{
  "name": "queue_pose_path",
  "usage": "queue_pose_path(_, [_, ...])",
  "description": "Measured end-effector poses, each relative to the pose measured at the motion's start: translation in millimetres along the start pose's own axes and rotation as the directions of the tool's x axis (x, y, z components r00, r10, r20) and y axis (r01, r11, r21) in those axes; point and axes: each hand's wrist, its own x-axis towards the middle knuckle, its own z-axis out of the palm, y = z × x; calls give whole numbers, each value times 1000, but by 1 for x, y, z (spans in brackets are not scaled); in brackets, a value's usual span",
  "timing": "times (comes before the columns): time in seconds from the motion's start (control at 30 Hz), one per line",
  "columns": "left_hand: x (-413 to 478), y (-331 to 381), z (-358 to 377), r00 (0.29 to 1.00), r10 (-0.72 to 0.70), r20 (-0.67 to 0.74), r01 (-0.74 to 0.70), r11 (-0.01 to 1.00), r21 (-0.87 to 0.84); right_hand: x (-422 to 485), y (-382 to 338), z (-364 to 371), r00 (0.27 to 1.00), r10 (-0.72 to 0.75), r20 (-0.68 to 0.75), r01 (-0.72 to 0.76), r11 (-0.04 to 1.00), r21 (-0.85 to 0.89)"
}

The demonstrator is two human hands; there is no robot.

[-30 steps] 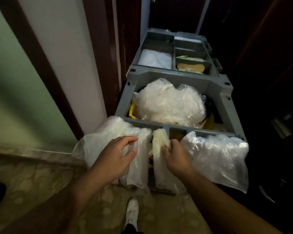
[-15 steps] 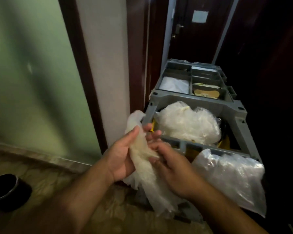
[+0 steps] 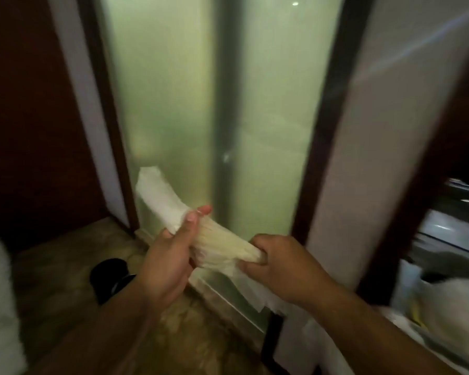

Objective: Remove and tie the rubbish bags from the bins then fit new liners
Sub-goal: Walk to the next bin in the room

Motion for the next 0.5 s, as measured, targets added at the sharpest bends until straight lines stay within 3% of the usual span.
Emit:
queue_pose_path(0.1, [25,28,-85,965,26,-260,-2,996,92,62,-46,40,997,-74,23,72,994,81])
queue_pose_path(0.2, [45,46,-164,892,25,-452,18,996,91,112,-91,84,973,-176,146,148,971,189])
queue_pose_path(0.37, [51,66,-255,846,-14,-532,-28,997,-71,175,-153,136,940,-308,146,231,892,389])
queue_pose_path(0.5, [80,61,-309,818,-94,-568,-22,981,-193,221,-181,176,888,-380,260,235,859,455])
